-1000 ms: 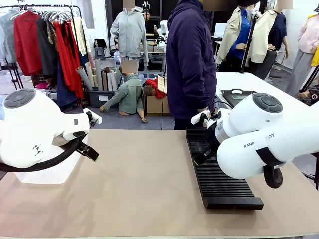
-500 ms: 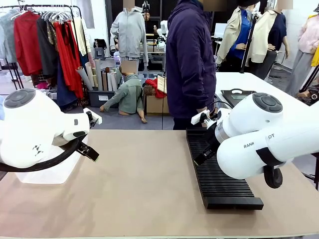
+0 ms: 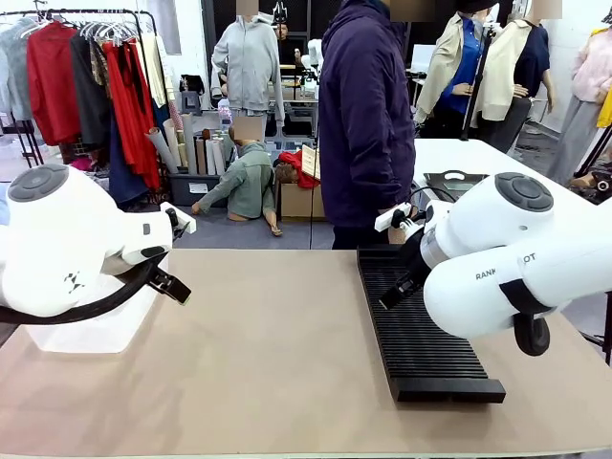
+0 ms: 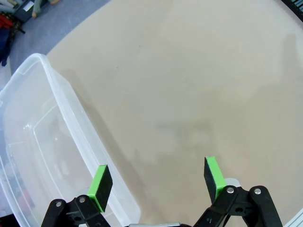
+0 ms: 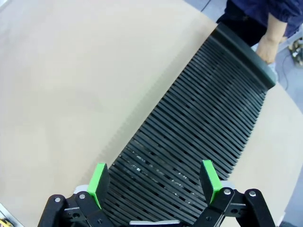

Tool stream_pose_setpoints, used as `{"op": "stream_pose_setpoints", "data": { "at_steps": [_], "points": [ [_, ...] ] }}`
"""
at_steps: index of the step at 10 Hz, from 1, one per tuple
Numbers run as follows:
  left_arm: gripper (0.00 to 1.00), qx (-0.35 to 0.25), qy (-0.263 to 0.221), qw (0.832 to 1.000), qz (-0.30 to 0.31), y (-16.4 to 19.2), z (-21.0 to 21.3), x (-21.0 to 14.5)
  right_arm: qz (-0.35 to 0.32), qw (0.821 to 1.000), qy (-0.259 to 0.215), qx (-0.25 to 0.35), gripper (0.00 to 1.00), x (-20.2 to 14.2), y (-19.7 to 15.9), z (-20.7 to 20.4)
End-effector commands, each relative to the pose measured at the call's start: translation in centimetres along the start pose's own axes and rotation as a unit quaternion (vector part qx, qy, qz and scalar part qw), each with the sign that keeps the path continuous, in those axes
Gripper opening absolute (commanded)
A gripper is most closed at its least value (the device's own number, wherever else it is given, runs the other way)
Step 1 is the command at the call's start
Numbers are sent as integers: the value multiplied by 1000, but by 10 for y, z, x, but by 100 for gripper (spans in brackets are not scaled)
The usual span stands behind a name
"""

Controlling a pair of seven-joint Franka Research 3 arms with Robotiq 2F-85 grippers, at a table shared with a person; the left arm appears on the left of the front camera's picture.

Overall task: Sort PCBs into racks and boxes based on the side picked up.
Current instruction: Pick up the Blank PCB handed by the Human.

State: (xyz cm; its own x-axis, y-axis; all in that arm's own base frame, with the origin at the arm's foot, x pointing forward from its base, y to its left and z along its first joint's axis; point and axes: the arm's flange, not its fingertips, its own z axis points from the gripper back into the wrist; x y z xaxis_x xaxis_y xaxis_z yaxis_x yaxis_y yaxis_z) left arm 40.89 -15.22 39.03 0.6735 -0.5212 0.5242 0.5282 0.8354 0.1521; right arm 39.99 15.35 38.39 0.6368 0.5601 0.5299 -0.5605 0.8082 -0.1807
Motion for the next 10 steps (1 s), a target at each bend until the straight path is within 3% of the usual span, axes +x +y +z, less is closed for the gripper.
{"op": "stream_pose_setpoints", "data": {
  "at_steps": [1, 3, 6, 8, 10],
  "points": [
    [100, -2, 4, 1000, -4, 3, 2, 7, 1, 1000, -10, -10, 100, 3, 5, 9],
    [100, -14, 10, 1000, -5, 10, 10, 18, 6, 1000, -20, 7, 100, 15, 6, 19],
    [100, -58, 32, 997, 28, 38, 38, 41, -61, 998, -22, 20, 100, 43, -11, 49],
    [100, -122, 37, 991, 44, 61, 57, 50, -87, 994, 7, 71, 100, 54, -29, 71],
    [100, -185, 9, 980, 77, 91, 76, 49, -136, 980, 17, 143, 100, 56, -54, 95]
  ]
}}
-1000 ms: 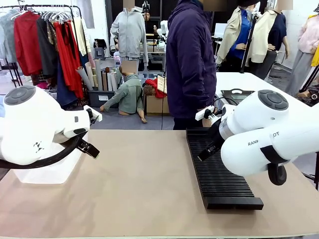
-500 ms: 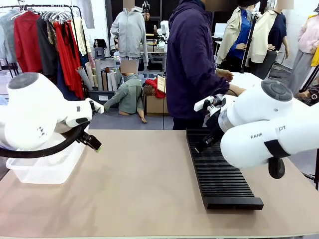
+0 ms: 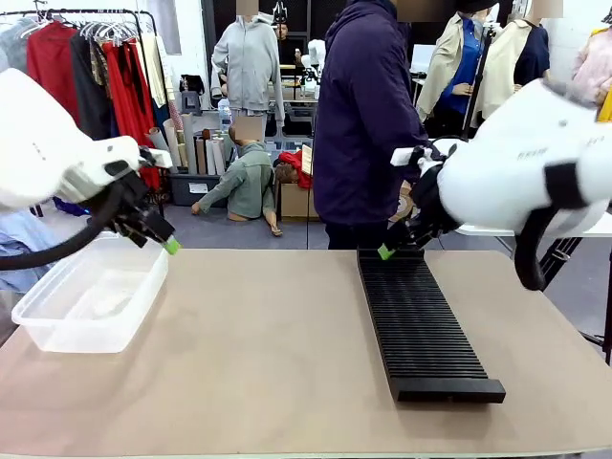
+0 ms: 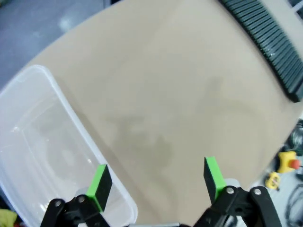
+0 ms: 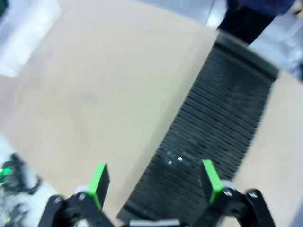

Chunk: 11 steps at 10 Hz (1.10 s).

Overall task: Sort PCBs into racks and boxes based on the side picked up.
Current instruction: Pick up the Blank PCB handed by the Human.

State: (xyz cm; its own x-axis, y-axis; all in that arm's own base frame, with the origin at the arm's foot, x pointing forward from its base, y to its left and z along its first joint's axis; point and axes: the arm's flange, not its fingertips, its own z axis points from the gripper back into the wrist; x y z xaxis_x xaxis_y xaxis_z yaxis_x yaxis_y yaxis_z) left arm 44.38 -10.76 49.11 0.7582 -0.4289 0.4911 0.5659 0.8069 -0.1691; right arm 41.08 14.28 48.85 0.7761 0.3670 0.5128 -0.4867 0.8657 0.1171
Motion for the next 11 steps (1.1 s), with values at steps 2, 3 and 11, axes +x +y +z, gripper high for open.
{"op": "stream_pose_setpoints", "data": {
  "at_steps": [2, 3, 11],
  "points": [
    [100, -148, -66, 986, 29, 39, 35, -9, -80, 990, -27, 116, 100, -2, -40, 51],
    [100, -183, -98, 976, 64, 52, 46, -11, -108, 980, -57, 160, 100, -8, -58, 69],
    [100, -354, -228, 887, 188, 150, 86, -95, -138, 839, -214, 482, 100, -104, -198, 101]
  ]
}}
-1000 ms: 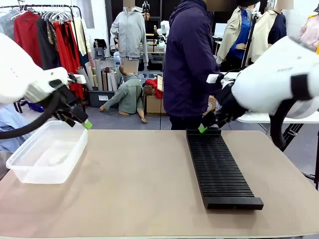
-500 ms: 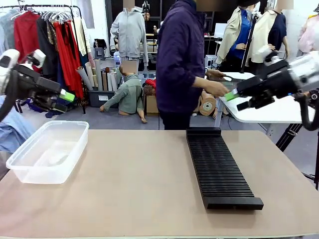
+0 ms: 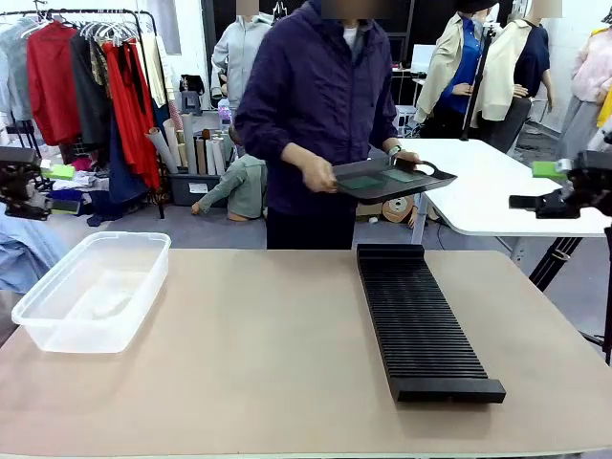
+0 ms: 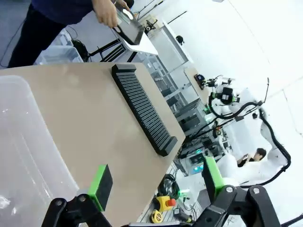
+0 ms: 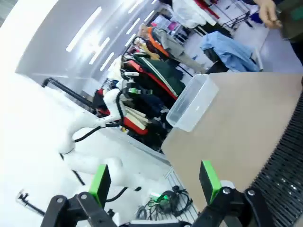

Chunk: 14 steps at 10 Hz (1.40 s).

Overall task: Sort PCBs into racks and boxes based on the side picked up.
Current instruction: Pick up the Blank PCB handed by the Human.

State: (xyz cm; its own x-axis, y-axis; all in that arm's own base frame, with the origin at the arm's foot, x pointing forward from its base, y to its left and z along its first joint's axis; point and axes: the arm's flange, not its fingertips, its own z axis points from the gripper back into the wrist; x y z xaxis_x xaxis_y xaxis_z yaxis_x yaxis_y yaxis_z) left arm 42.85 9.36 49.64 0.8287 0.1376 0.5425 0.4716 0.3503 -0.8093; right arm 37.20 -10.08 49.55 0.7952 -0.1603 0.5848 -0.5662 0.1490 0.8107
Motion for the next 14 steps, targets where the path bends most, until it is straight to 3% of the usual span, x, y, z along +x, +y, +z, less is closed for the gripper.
{"op": "stream_pose_setpoints", "data": {
  "at_steps": [1, 4, 5, 14],
  "points": [
    [100, -15, -20, 1000, -5, 4, -2, -3, -1, 1000, 13, 0, 100, 10, -9, -1],
    [100, -10, -26, 999, -22, 5, -2, -2, 10, 1000, 15, 8, 100, 8, -9, -2],
    [100, -6, -15, 1000, 5, 5, 4, -1, -18, 1000, 21, 4, 100, -1, -16, 1],
    [100, -6, -15, 1000, 5, 5, 4, -1, -18, 1000, 21, 4, 100, -1, -16, 1]
  ]
}}
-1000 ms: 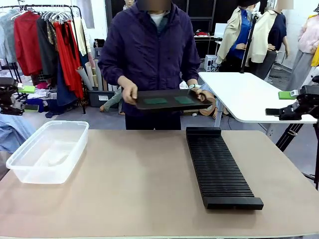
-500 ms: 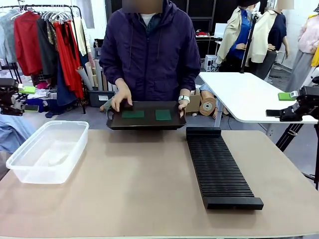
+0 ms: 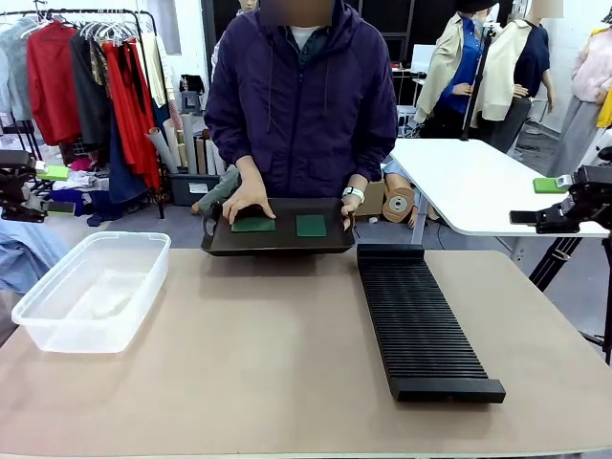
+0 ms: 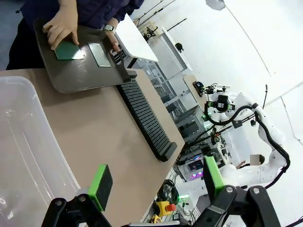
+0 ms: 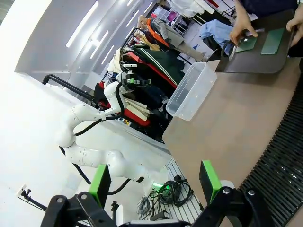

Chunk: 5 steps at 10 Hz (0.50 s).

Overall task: Sort PCBs into racks and boxes based on the side picked up.
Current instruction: Pick up the Blank PCB handed by the Human.

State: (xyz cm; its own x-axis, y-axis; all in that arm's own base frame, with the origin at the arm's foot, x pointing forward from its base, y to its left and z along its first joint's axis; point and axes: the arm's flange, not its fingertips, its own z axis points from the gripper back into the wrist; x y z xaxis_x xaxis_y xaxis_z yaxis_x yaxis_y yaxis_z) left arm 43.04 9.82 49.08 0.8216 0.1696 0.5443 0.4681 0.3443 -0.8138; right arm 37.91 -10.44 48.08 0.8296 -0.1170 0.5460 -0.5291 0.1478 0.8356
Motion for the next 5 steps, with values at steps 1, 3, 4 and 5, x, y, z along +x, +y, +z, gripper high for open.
{"op": "stream_pose_setpoints", "data": {
  "at_steps": [1, 3, 4, 5],
  "points": [
    [100, -3, 1, 1000, 2, -2, 2, 0, 4, 1000, -4, 7, 100, 1, 1, 0],
    [100, -3, 1, 1000, 2, -2, 2, 0, 4, 1000, -4, 7, 100, 1, 1, 0],
    [100, -3, 1, 1000, 2, -2, 2, 0, 4, 1000, -4, 7, 100, 1, 1, 0],
    [100, -3, 1, 1000, 2, -2, 2, 0, 4, 1000, -4, 7, 100, 1, 1, 0]
  ]
}}
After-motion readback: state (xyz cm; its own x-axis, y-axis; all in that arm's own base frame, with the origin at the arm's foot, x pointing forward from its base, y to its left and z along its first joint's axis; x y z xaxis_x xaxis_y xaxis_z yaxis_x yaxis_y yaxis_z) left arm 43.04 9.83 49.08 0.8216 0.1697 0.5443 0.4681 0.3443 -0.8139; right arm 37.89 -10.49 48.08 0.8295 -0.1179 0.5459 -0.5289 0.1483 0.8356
